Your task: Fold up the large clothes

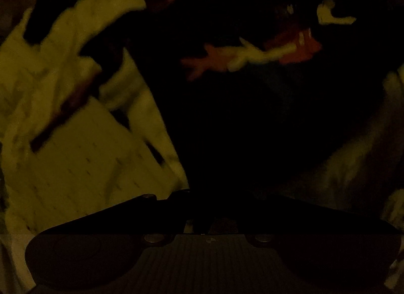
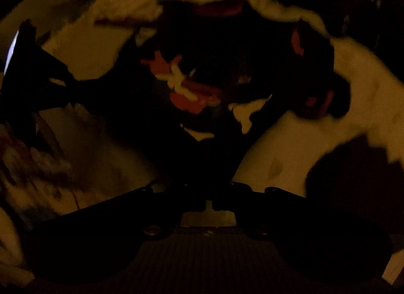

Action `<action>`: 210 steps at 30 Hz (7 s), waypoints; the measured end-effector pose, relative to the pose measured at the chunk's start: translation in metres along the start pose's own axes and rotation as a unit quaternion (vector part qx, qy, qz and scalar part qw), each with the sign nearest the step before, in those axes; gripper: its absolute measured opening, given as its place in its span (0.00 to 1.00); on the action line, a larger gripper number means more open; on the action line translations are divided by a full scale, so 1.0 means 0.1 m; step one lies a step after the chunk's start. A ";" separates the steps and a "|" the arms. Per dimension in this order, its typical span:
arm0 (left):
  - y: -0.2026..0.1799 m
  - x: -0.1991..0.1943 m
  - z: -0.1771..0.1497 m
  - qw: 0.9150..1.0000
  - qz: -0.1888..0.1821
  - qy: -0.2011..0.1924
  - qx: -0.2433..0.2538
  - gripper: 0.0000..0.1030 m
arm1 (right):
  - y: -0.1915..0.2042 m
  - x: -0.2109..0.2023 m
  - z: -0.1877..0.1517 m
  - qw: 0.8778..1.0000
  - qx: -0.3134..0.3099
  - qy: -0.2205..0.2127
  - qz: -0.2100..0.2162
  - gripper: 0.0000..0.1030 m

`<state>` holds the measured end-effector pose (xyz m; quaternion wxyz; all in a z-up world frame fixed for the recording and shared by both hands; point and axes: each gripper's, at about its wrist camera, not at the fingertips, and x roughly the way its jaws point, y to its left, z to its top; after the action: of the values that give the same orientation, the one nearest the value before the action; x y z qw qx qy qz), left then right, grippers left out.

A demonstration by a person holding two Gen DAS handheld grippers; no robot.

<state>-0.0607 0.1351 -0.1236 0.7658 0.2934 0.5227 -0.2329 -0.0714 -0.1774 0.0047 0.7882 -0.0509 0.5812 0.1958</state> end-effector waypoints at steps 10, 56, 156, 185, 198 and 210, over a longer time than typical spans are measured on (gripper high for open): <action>0.02 0.25 -0.21 0.997 -0.047 0.054 -0.029 0.66 | 0.06 0.50 -0.29 0.998 0.015 0.066 -0.005 0.07; -0.10 0.54 1.81 0.984 -0.034 -0.096 -0.144 1.00 | -1.87 -1.02 -0.30 0.934 0.274 -0.227 -0.026 0.47; 2.24 0.50 1.39 0.919 0.067 -0.095 -0.376 1.00 | -1.31 0.78 1.15 0.955 0.239 -0.120 -0.130 0.36; 3.13 0.20 0.38 0.822 0.168 -0.099 -0.535 1.00 | -0.74 0.76 0.77 0.957 0.280 -0.027 -0.070 0.65; 3.12 1.01 0.66 0.901 0.096 0.011 -0.423 0.62 | -0.57 0.99 0.97 0.959 0.279 -0.001 -0.038 0.66; 3.85 -0.36 0.13 0.779 0.208 -0.163 -0.568 0.30 | -0.76 0.93 0.76 0.936 0.347 0.003 -0.055 0.66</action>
<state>0.1906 0.4049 -0.0069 0.8970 -0.1358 0.3539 0.2273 0.0477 -0.2010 -0.0698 0.7644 0.1936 0.6119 -0.0621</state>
